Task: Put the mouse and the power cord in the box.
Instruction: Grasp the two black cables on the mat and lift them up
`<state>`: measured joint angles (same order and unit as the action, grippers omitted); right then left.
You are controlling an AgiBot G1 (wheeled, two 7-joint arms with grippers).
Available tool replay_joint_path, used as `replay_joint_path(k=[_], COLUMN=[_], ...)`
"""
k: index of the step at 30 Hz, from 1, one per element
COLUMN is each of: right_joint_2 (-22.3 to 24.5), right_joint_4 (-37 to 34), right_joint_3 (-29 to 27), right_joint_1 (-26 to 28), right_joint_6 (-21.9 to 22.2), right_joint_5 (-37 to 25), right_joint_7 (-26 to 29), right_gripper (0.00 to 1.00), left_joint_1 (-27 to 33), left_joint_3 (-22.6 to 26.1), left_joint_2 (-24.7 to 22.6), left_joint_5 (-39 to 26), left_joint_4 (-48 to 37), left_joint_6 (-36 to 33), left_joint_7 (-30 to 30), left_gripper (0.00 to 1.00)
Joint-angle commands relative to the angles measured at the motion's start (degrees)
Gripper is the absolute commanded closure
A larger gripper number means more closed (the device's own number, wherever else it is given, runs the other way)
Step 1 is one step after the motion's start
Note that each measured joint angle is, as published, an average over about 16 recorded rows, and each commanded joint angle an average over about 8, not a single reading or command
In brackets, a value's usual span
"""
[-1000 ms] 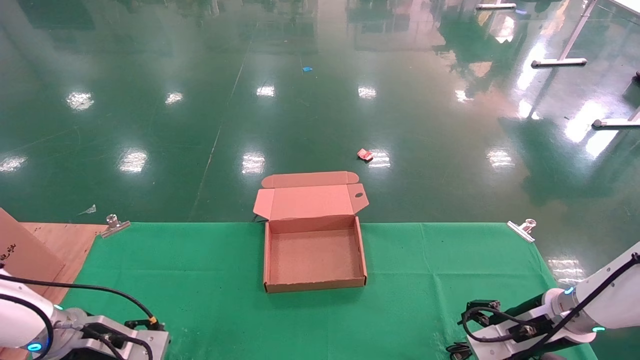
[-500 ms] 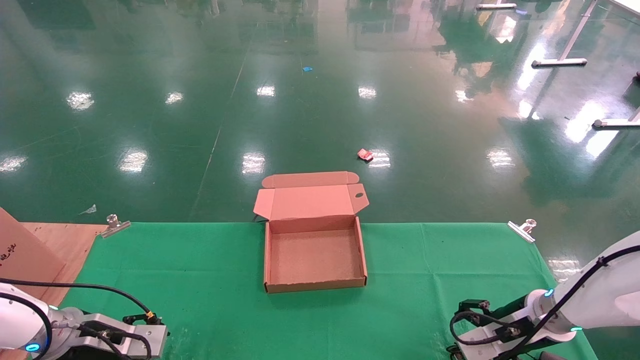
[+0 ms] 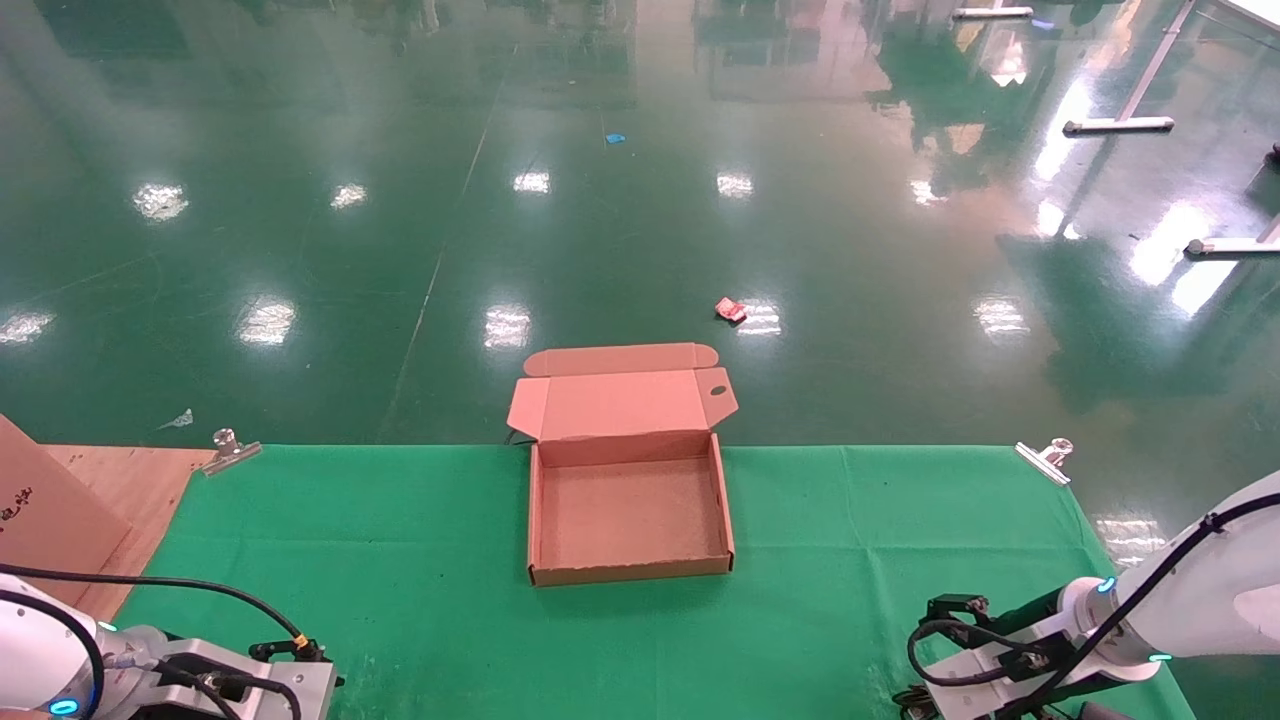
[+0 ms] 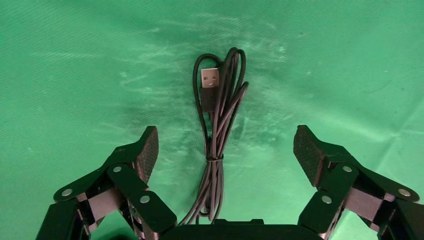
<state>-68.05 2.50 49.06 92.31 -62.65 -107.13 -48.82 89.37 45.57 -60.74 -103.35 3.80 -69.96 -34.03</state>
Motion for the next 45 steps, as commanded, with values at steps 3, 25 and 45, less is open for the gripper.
replay_joint_path(k=[3, 25, 45], right_joint_2=[-0.2, -0.2, 0.8], right_joint_4=[-0.7, -2.2, -2.5], right_joint_3=[-0.1, -0.4, -1.1], right_joint_1=[0.3, 0.8, 1.3], right_joint_6=[0.1, -0.5, -3.2], right_joint_5=[0.1, 0.5, 1.6], right_joint_7=[-0.4, -1.3, -1.5], right_gripper=[1.00, 1.00, 1.00], left_joint_1=[0.1, 0.2, 2.0], left_joint_3=[0.0, 0.0, 0.0], left_joint_2=[-0.2, -1.1, -0.3], left_joint_5=[0.0, 0.0, 0.0], left_joint_4=[-0.8, -2.8, -3.2], left_joint_6=[0.0, -0.1, -3.0], left_joint_7=[-0.4, -1.7, -2.5], left_gripper=[1.00, 1.00, 1.00])
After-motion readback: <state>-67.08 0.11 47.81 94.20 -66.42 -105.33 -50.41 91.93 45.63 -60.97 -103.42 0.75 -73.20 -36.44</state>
